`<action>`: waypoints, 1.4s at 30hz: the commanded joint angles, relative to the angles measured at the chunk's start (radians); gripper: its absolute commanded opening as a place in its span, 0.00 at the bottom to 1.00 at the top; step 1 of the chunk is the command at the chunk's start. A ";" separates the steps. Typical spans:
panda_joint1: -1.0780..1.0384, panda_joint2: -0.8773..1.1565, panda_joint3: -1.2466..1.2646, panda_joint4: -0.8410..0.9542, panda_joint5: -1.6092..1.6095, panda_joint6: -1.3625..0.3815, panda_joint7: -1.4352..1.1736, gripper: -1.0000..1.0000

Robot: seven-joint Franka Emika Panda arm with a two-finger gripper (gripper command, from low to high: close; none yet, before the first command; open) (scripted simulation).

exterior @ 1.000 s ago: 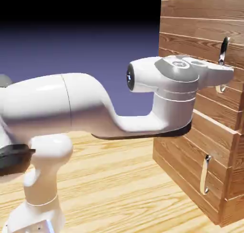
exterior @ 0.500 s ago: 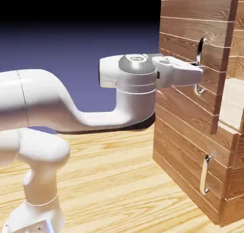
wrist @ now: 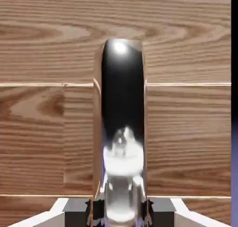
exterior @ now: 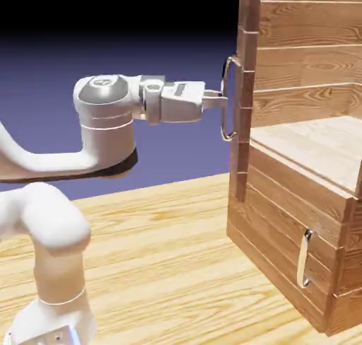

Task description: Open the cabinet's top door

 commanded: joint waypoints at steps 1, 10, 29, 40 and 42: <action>-0.012 -0.021 0.036 -0.017 0.041 -0.025 -0.011 0.00; -0.038 -0.162 0.363 -0.095 0.385 -0.259 -0.082 0.00; -0.120 -0.070 1.051 0.131 0.975 -0.818 -0.071 0.00; -0.451 0.053 1.377 0.523 1.192 -1.175 -0.077 0.00; -0.517 0.063 1.419 0.595 1.214 -1.230 -0.085 0.00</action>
